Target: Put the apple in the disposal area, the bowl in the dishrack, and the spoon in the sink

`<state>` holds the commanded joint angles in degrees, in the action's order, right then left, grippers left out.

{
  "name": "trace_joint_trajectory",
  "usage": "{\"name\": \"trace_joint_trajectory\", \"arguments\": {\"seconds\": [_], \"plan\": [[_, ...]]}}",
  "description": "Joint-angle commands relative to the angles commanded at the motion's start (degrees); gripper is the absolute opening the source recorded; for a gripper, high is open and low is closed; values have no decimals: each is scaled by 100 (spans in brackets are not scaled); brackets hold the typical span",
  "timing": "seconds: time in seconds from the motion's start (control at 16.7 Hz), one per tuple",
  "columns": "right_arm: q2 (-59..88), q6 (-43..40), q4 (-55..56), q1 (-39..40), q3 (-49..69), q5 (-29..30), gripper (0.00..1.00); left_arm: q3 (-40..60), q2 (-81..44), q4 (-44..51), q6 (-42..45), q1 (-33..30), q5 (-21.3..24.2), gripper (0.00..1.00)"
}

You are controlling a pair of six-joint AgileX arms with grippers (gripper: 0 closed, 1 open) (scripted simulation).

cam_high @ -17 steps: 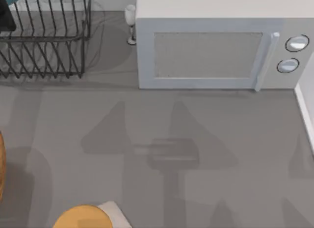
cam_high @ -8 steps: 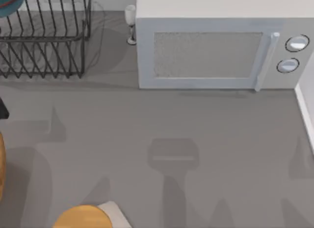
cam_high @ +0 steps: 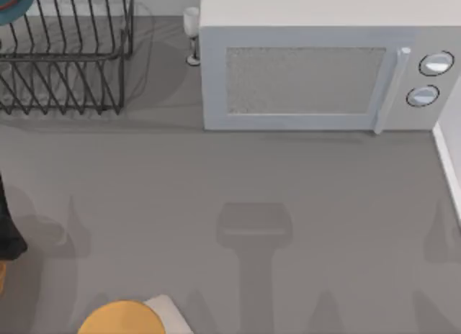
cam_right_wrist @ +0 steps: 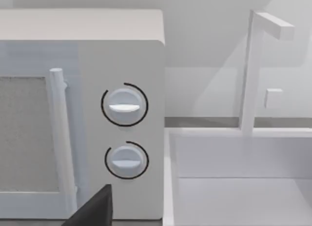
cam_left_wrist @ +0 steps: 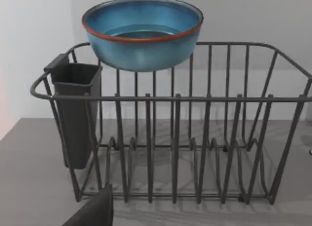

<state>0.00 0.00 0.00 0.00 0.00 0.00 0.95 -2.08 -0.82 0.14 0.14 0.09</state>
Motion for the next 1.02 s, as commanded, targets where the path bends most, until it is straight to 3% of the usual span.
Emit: {"name": "trace_joint_trajectory", "arguments": {"seconds": [0.6, 0.84, 1.02], "plan": [[112, -171, -84, -47, 88, 6, 100, -95, 208, 82, -14, -15, -9, 100], [772, -1226, -586, -298, 571, 16, 100, -95, 208, 82, -14, -15, -9, 100], [1594, -2666, -1220, -581, 1100, 9, 100, -95, 208, 82, -14, -15, -9, 100]]}}
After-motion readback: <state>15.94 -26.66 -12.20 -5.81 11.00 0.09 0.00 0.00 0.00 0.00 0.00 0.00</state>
